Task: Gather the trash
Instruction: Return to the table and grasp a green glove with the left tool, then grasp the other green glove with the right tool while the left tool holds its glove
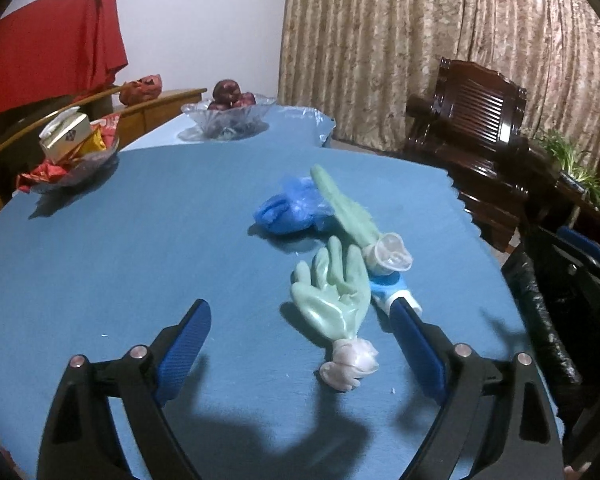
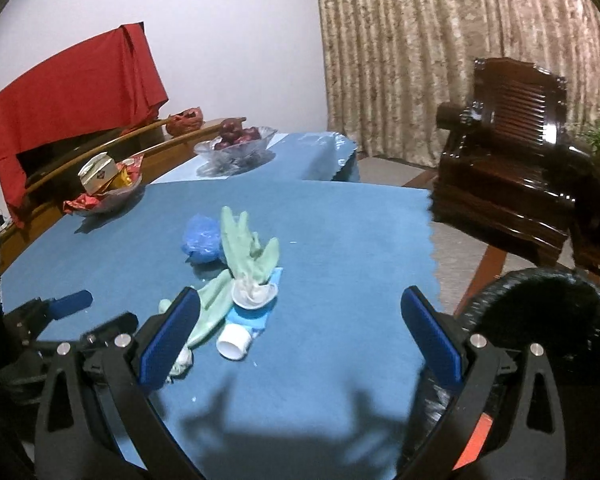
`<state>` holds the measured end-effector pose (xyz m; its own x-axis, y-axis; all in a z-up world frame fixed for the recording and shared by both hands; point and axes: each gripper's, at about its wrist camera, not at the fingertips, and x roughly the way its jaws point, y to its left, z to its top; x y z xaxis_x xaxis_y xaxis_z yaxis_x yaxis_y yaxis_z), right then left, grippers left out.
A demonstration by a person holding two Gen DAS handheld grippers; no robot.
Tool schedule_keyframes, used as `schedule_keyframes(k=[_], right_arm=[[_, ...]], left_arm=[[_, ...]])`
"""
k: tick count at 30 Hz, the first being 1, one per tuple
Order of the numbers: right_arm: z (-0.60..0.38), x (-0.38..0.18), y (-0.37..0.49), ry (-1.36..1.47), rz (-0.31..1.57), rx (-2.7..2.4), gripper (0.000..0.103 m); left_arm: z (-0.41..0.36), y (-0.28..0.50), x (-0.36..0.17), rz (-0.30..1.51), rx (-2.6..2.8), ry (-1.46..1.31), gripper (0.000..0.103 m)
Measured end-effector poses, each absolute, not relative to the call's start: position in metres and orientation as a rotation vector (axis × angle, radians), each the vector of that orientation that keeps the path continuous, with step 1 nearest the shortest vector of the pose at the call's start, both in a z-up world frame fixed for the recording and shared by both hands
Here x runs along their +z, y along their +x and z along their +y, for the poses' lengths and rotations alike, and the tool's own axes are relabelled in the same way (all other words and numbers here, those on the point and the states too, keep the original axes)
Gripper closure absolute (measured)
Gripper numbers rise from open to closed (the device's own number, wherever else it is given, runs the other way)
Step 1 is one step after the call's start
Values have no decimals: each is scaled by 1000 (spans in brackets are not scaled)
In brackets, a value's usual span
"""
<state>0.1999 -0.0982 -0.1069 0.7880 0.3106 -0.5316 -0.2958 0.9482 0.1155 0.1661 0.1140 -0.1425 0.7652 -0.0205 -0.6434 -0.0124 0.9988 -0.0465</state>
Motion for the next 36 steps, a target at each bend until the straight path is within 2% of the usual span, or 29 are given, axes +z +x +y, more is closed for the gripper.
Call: schedule_keyframes(k=[5, 11, 13, 14, 16, 19, 22, 26, 36], right_arm=[[-89, -118, 216, 24, 599, 344, 6], [-84, -128, 229, 19, 622, 356, 6], [-83, -132, 232, 20, 628, 358, 6], [-82, -133, 233, 21, 630, 359, 6], [-81, -135, 236, 22, 634, 361, 6], [-77, -139, 240, 20, 639, 365, 6], [-72, -142, 244, 17, 645, 371, 6], [-64, -148, 251, 10, 659, 377, 6], [-30, -165, 279, -15, 719, 414, 28]], left_arm=[[110, 179, -162, 738, -24, -53, 15], [104, 200, -185, 809, -42, -68, 30], [104, 207, -192, 842, -57, -82, 46], [105, 210, -195, 861, -79, -101, 49], [106, 211, -196, 860, -110, -128, 64], [106, 211, -192, 839, -118, -123, 76], [114, 208, -187, 817, -101, -149, 81], [132, 207, -175, 774, -51, -171, 82], [161, 218, -164, 733, 31, -155, 82]])
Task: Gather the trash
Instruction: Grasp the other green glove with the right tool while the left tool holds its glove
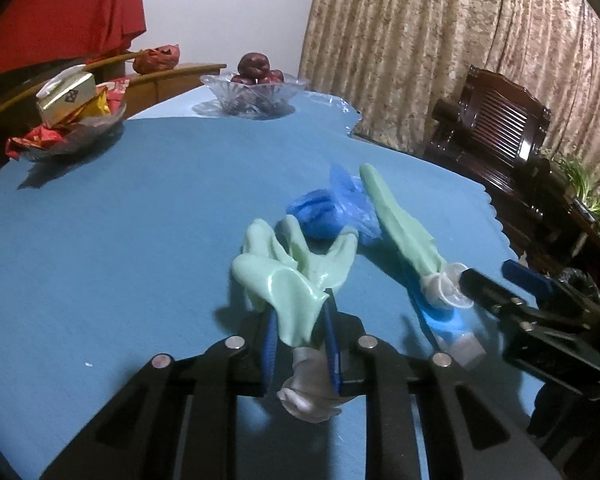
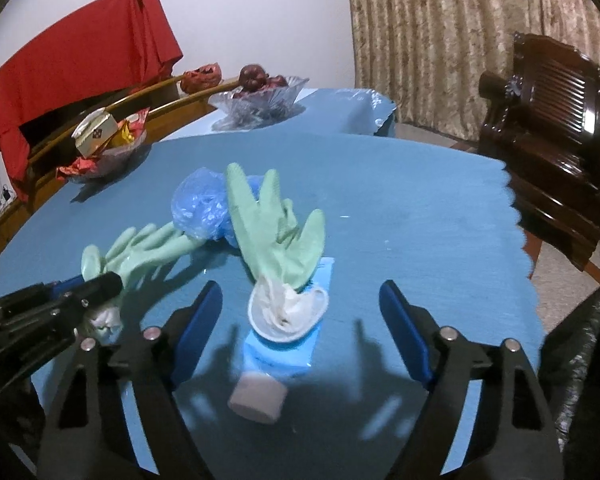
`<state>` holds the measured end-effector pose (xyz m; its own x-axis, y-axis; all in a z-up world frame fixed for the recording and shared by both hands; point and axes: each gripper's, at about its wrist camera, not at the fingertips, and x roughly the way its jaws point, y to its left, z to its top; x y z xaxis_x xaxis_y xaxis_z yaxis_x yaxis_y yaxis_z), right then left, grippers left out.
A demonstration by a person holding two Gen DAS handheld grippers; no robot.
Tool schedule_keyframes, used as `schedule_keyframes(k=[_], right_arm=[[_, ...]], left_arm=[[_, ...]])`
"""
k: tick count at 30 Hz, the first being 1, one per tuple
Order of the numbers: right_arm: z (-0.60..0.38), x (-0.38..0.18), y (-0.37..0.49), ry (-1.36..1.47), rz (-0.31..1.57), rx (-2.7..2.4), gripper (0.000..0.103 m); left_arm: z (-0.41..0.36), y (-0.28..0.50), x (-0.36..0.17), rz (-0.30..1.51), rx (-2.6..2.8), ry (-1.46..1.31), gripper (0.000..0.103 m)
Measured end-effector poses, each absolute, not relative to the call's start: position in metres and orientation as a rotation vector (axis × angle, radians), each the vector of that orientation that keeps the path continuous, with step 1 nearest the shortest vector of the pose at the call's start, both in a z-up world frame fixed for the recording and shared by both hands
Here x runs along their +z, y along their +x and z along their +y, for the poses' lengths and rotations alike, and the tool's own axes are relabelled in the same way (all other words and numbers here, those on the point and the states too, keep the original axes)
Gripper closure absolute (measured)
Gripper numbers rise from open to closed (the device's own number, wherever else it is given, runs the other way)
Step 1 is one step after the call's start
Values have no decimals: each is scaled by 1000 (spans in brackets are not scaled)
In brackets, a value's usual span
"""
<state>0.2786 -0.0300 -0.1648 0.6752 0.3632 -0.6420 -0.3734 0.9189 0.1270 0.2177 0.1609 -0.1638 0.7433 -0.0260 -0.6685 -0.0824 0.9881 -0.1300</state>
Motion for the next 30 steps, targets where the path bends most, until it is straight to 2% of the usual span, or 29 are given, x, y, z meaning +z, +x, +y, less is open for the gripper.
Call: schedule_keyframes(k=[8, 10, 12, 13, 20, 30], right_arm=[[-9, -178, 298, -35, 796, 441, 47], [-5, -181, 303, -51, 814, 445, 56], [-2, -184, 304, -64, 834, 445, 70], [-2, -185, 304, -66, 838, 444, 72], [-7, -176, 296, -51, 805, 457, 75], [-31, -134, 265, 11, 724, 453, 76]], left_arm=[[165, 219, -162, 724, 38, -148, 82], [166, 219, -161, 720, 39, -145, 82], [165, 219, -160, 717, 41, -145, 82], [165, 219, -159, 716, 41, -145, 82], [162, 215, -152, 708, 45, -136, 82], [149, 196, -125, 671, 19, -123, 82]])
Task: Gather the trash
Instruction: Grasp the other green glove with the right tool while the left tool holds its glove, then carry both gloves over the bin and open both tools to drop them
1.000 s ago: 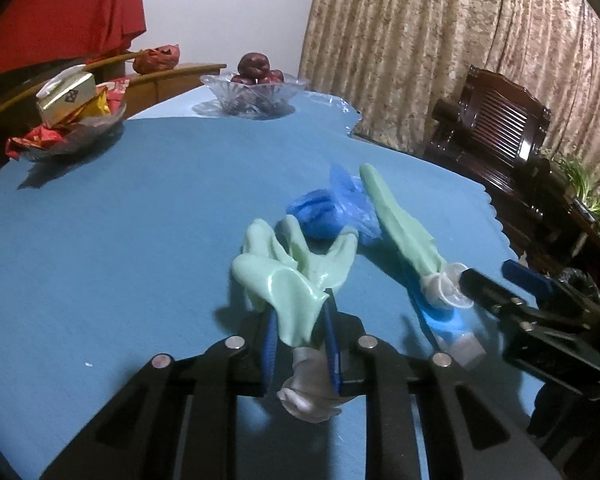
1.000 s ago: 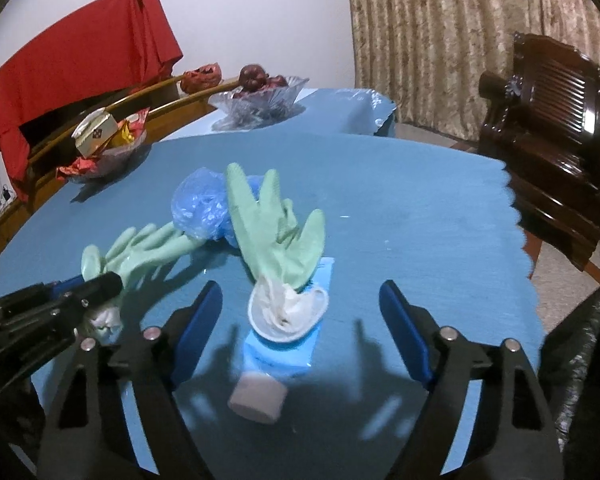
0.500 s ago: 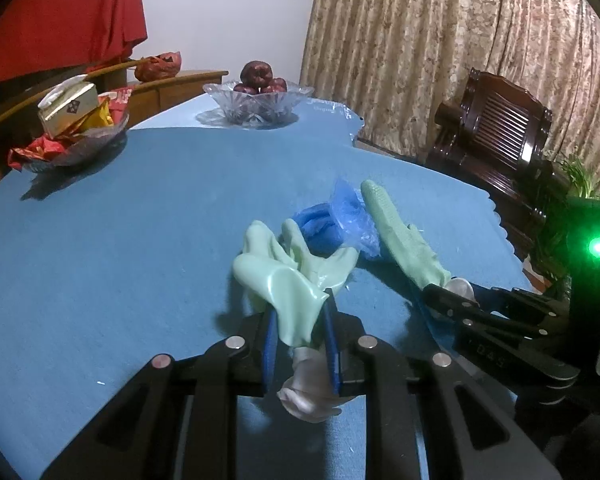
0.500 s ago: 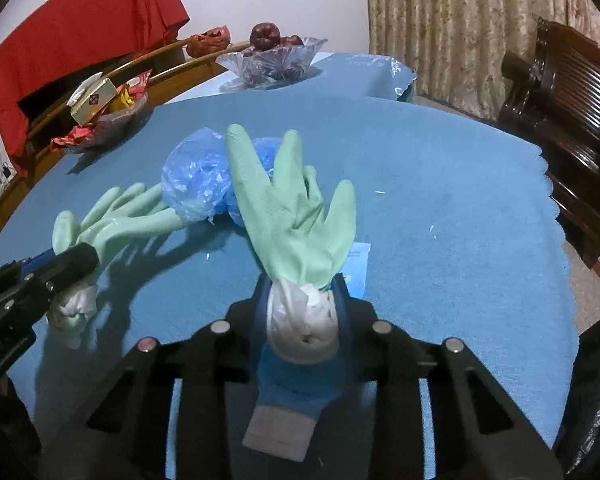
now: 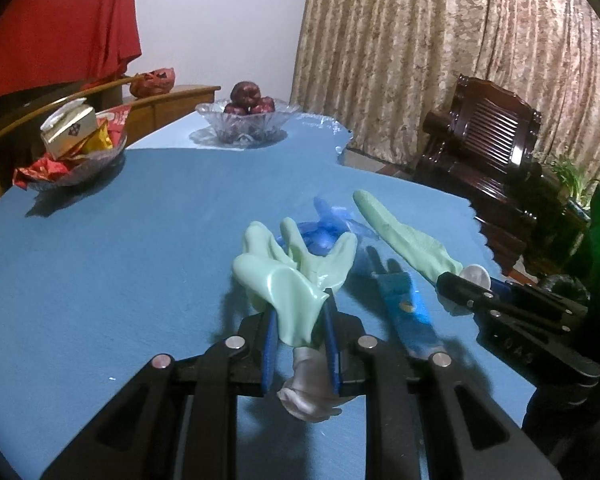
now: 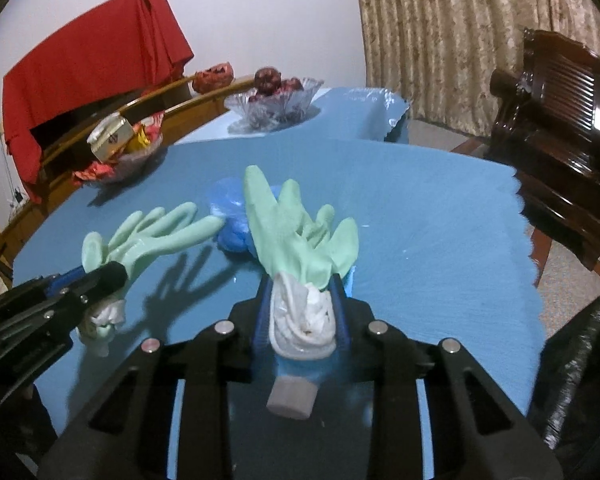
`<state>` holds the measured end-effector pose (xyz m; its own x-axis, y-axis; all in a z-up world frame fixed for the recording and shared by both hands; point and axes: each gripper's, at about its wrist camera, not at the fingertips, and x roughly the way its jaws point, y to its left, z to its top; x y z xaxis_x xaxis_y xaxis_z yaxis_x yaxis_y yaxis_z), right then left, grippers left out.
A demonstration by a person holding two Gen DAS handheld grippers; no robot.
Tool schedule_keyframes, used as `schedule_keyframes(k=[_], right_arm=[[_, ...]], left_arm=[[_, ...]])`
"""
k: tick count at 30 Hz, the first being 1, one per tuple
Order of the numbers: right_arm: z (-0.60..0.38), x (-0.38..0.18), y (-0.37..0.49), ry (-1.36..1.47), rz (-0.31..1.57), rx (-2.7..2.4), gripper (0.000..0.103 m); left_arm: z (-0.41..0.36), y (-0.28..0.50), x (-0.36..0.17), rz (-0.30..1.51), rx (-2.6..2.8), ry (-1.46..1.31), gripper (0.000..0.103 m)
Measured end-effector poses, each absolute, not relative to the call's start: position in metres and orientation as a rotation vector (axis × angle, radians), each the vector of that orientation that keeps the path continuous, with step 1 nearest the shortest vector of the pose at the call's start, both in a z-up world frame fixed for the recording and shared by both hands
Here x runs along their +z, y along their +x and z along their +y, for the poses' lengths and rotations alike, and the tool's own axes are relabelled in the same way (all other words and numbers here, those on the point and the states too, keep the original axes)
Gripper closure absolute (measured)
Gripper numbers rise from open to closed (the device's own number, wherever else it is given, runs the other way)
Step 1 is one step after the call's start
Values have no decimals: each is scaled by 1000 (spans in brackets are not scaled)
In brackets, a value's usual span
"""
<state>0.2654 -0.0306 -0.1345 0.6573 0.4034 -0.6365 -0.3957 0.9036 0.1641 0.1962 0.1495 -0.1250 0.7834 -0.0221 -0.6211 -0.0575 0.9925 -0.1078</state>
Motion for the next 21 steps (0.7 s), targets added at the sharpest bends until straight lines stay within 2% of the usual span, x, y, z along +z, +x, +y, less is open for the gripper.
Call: schedule_keyframes(k=[21], right_arm=[[-122, -53, 177, 55, 562, 336, 76]], left_arm=[[74, 159, -56, 577, -124, -79, 83]])
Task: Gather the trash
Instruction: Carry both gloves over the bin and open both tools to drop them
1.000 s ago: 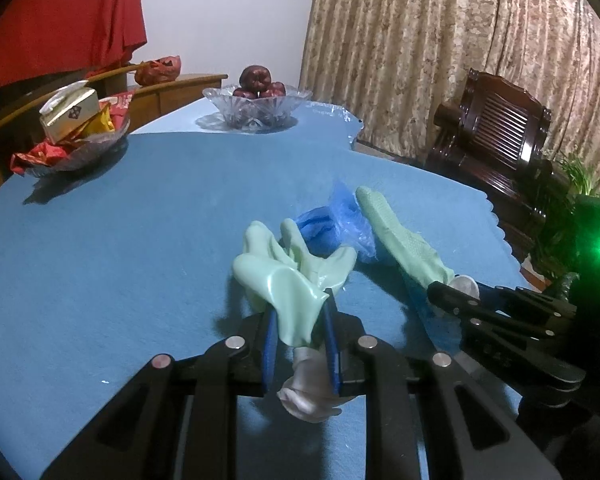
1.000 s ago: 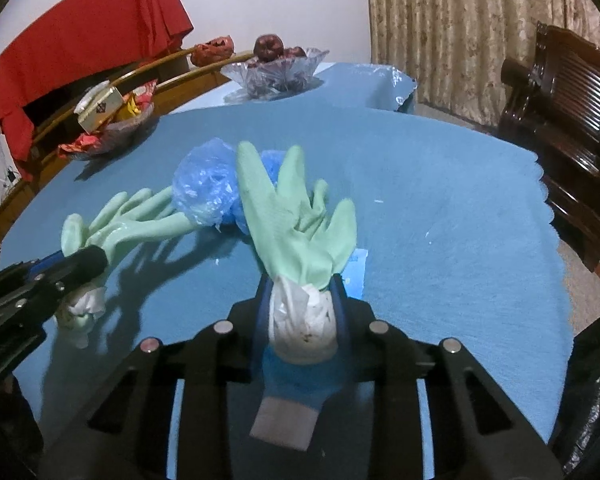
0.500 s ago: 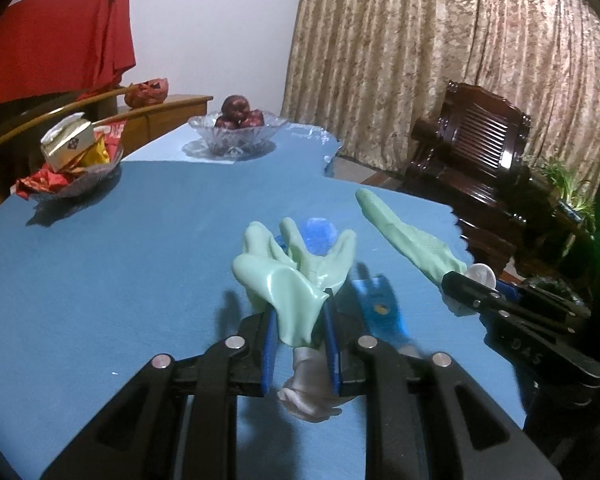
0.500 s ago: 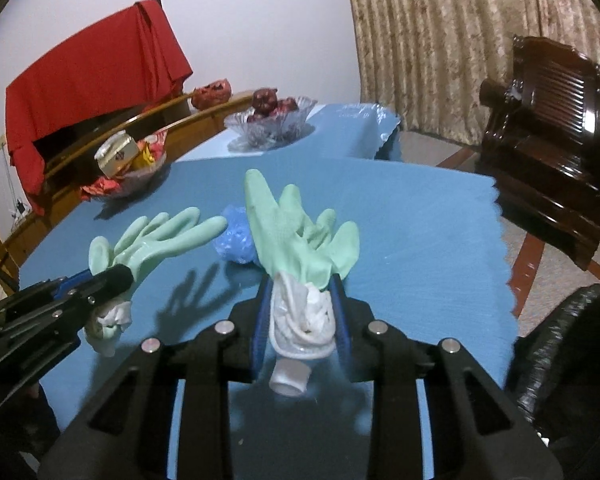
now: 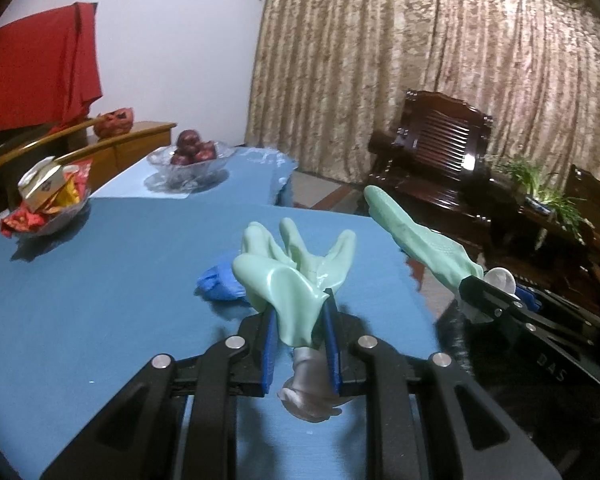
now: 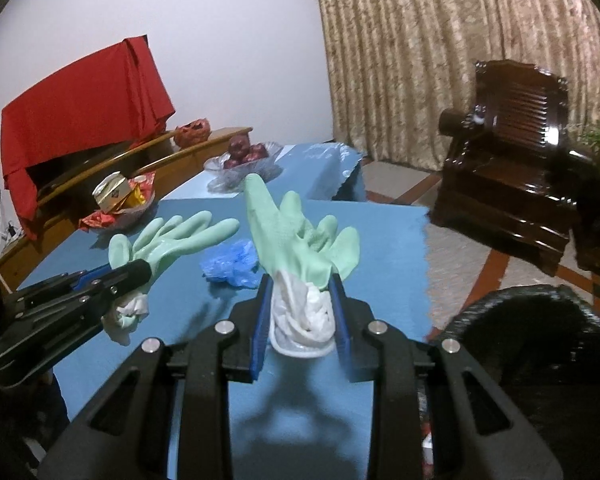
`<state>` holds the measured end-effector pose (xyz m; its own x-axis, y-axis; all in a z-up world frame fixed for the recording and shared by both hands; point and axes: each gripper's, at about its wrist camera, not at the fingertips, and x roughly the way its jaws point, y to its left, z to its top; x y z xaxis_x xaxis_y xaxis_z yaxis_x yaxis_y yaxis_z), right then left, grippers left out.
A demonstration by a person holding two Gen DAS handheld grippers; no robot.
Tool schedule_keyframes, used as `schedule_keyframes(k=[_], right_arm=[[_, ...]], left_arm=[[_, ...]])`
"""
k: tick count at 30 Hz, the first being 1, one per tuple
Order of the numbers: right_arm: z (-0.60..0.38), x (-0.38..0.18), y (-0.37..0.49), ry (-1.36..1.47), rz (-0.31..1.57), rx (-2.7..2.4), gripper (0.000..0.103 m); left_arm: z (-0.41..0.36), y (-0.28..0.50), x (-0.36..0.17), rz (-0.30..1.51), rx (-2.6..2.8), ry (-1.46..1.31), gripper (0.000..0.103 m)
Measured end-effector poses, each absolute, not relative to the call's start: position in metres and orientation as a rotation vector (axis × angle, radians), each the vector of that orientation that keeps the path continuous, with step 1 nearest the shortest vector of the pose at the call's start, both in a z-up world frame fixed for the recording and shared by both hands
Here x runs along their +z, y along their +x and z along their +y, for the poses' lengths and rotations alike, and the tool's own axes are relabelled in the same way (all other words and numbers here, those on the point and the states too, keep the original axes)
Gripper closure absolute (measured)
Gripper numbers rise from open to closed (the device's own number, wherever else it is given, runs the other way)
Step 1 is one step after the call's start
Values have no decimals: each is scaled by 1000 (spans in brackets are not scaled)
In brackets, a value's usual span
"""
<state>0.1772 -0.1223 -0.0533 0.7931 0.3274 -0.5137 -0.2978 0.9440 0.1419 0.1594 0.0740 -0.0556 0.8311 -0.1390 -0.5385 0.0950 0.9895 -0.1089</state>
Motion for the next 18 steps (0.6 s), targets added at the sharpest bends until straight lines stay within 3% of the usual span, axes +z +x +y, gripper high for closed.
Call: schedule_keyframes(k=[18], right_arm=[[-242, -38, 103, 61, 523, 121, 76]], left_arm=[[-61, 146, -43, 576, -392, -33, 82]])
